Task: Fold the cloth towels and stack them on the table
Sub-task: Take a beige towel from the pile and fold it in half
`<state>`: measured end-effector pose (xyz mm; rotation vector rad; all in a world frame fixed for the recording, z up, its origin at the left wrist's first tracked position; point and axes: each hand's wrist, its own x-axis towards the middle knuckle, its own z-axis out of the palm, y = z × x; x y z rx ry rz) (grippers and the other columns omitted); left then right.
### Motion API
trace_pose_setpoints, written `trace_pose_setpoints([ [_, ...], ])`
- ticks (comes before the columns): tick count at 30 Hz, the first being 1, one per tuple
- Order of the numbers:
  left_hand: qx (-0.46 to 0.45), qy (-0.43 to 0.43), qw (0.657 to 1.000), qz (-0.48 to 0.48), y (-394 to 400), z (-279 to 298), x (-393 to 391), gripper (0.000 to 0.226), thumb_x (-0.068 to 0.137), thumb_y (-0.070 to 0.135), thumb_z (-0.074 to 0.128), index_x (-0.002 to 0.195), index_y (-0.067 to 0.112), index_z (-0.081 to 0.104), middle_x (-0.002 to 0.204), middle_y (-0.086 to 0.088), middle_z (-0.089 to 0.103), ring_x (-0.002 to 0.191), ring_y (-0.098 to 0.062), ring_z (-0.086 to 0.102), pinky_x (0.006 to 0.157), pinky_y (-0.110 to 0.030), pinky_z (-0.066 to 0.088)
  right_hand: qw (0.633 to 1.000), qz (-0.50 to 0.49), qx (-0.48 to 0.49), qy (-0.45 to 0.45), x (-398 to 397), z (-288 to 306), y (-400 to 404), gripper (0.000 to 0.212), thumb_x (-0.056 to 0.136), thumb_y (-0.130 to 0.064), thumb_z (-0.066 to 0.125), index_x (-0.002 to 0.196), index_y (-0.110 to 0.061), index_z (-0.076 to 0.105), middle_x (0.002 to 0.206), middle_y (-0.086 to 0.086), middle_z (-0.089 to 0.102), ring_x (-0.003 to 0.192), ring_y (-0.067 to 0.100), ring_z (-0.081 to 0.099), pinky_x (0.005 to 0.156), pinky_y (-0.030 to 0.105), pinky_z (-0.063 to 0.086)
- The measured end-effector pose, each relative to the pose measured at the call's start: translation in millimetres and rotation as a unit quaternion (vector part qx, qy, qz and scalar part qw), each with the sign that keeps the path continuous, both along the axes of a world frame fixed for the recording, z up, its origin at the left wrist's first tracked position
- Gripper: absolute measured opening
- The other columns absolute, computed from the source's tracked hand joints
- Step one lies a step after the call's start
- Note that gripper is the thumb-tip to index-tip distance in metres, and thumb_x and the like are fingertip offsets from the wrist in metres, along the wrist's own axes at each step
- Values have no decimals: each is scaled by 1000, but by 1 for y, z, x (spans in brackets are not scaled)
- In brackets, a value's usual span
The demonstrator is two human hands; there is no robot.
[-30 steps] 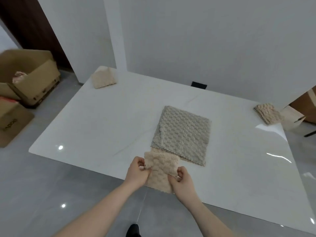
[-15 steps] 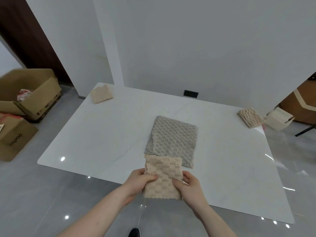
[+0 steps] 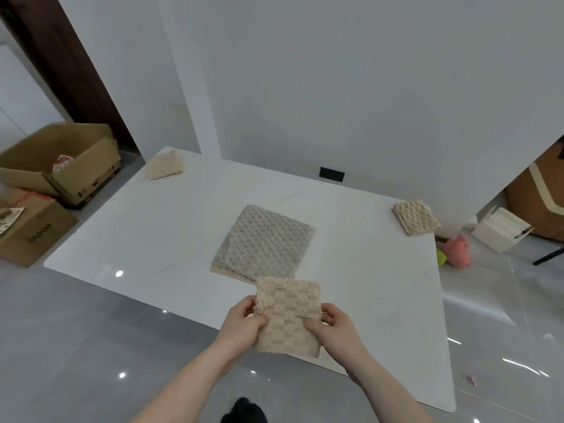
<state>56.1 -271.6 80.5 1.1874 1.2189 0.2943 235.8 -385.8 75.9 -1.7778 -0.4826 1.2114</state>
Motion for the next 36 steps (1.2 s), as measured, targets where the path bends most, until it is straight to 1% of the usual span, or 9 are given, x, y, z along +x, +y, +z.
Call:
trace_pose_setpoints([
  [3,4,9,1000,-23,-8,5,13,37,83,-2,59,105,26,71,108,-3,73,88,-15,68,73,-31,51,1000,-2,-2,13,15,3,-7,19,88,-14,74,107,-15,70,94,-3,79,86,16,77,71,27,57],
  [7,20,13,999,-42,-5,9,32,41,84,-2,55,107,29,70,107,4,71,77,-11,68,67,-30,51,1000,-14,-12,10,31,1,-9,20,87,-19,76,106,-17,72,99,-1,80,91,15,77,80,34,61],
  [12,15,11,997,-77,-7,-1,54,45,82,4,56,114,34,67,110,5,68,91,-16,70,70,-31,56,999,-17,-29,-9,55,-6,-19,20,87,-21,76,106,-18,73,101,0,79,93,16,76,88,40,61],
  [18,19,5,996,-84,-22,-1,77,49,82,1,58,117,35,64,107,0,68,87,-17,71,64,-29,54,999,-23,-23,12,80,-2,-32,26,91,-17,73,116,-19,66,101,2,79,90,18,77,74,32,60],
  [24,29,19,991,-127,-34,7,110,51,90,6,56,124,43,54,117,4,63,96,-16,69,69,-29,57,1000,1,-23,16,122,6,-41,25,94,-34,68,118,-27,64,95,1,79,90,17,77,85,41,63],
  [27,34,20,992,-116,-51,8,139,52,90,7,57,125,45,56,117,6,62,96,-16,69,67,-25,54,999,23,-33,-3,155,7,-54,21,93,-34,69,112,-26,68,97,-2,78,94,17,75,90,42,60],
  [31,39,17,996,-84,-87,8,184,54,89,7,58,130,42,57,117,5,63,96,-15,70,71,-24,56,998,42,-34,7,205,5,-78,19,90,-27,73,108,-22,71,107,-2,77,96,12,73,77,31,58],
  [34,38,22,996,-74,-110,3,210,56,88,6,59,133,41,56,118,6,63,97,-14,70,72,-23,58,997,44,-38,42,235,3,-92,18,92,-19,72,108,-12,69,102,0,78,85,9,75,64,22,55],
  [36,36,22,997,-65,-123,1,221,57,88,7,60,133,42,56,118,7,64,97,-13,70,72,-22,58,997,52,-45,48,249,-1,-99,21,92,-19,73,111,-11,67,100,2,78,83,11,75,64,23,55],
])
